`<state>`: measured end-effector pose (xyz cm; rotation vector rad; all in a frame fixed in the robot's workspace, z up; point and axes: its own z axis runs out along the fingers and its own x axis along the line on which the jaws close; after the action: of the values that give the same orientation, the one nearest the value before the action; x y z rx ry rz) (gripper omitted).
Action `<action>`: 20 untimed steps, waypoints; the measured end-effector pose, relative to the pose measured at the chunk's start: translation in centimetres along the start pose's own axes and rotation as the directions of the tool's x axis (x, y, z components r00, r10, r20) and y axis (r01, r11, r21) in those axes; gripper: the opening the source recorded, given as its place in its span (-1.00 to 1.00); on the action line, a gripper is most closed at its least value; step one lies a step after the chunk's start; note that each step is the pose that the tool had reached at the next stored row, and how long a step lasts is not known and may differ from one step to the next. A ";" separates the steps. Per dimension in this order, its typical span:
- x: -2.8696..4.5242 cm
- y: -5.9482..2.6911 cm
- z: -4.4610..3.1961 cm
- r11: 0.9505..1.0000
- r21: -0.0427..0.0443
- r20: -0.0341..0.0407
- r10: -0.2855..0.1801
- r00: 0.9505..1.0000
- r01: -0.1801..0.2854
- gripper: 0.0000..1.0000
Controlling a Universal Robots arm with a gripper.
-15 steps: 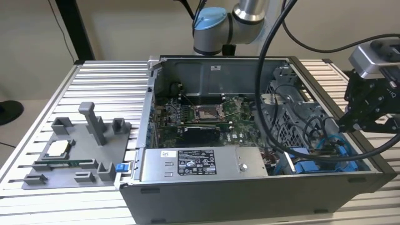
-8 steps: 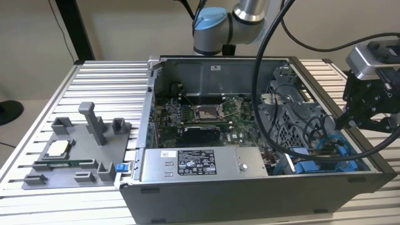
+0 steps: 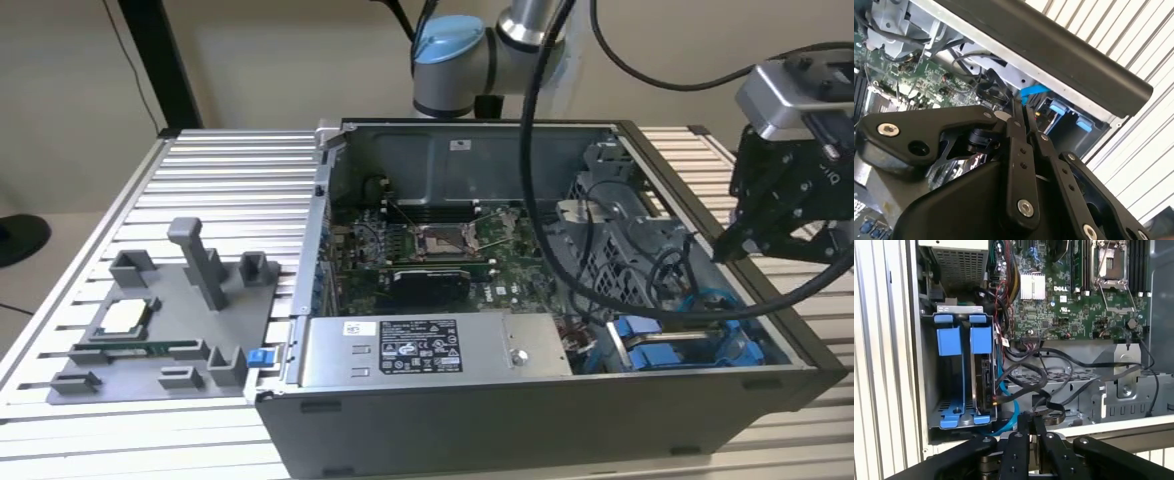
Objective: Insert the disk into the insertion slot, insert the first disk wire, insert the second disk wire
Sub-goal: 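Insert the second disk wire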
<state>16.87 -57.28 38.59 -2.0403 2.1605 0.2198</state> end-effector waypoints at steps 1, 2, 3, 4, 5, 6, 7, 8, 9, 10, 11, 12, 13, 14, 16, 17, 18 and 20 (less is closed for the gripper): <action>-0.05 0.28 -0.27 1.000 0.000 0.000 0.000 1.000 0.000 -1.00; -0.07 0.57 -0.46 1.000 0.000 0.000 0.000 1.000 0.000 -1.00; -0.08 0.90 -0.56 1.000 0.000 0.000 0.000 1.000 0.000 -1.00; -0.06 1.29 -0.62 1.000 0.000 0.000 0.000 1.000 0.000 -1.00; -0.03 1.73 -0.66 1.000 0.000 0.000 0.000 1.000 0.000 -1.00; 0.01 2.24 -0.68 1.000 0.000 0.000 0.000 1.000 0.000 -1.00; 0.07 2.72 -0.69 1.000 0.000 0.000 0.000 1.000 0.000 -1.00; 0.11 3.12 -0.71 1.000 0.000 0.000 0.000 1.000 0.000 -1.00; 0.16 3.58 -0.72 1.000 0.000 0.000 0.000 1.000 0.000 -1.00; 0.19 4.02 -0.73 1.000 0.000 0.000 0.000 1.000 0.000 -1.00; 0.23 4.38 -0.73 1.000 0.001 0.000 0.000 1.000 0.000 -1.00; 0.26 4.74 -0.71 1.000 0.001 0.000 0.000 1.000 0.000 -1.00; 0.29 5.01 -0.70 1.000 0.001 0.000 0.000 1.000 0.000 -1.00; 0.33 5.26 -0.67 1.000 0.001 0.000 0.000 1.000 0.000 -1.00; 0.39 5.60 -0.52 1.000 0.002 0.000 0.000 1.000 0.000 -1.00; 0.42 5.70 -0.42 1.000 0.002 -0.001 -0.001 1.000 0.001 -1.00; 0.44 5.80 -0.31 1.000 0.003 -0.002 -0.001 1.000 0.001 -1.00; 0.51 5.92 -0.07 1.000 0.003 -0.004 -0.001 1.000 0.001 -1.00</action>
<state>10.94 -57.45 38.52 -2.0417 2.1613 0.2118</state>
